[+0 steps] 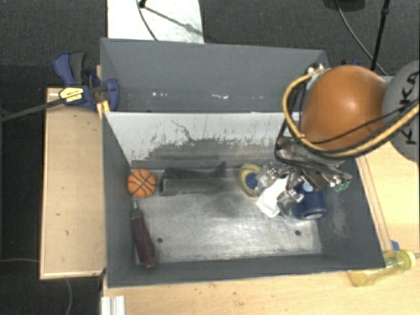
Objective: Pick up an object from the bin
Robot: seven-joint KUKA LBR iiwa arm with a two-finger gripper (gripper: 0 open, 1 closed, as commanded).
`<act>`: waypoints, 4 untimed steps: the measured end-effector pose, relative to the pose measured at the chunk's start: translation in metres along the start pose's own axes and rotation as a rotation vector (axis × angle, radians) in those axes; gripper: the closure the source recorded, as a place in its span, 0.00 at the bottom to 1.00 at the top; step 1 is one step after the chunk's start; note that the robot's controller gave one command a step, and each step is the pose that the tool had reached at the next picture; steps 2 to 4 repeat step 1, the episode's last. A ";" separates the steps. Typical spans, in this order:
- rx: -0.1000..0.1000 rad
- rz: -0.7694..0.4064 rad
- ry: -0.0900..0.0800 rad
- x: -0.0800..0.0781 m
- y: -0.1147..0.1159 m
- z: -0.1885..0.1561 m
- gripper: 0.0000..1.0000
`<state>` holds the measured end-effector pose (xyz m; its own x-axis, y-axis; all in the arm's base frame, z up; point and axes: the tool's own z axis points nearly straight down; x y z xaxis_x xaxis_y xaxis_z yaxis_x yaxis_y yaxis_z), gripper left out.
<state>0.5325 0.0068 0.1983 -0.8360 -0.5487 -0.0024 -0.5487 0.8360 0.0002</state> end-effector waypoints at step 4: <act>-0.003 -0.026 0.005 -0.004 -0.007 -0.044 1.00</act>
Offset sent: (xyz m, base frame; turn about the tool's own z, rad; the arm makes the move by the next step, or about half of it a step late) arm -0.0107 -0.0113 0.0960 0.0226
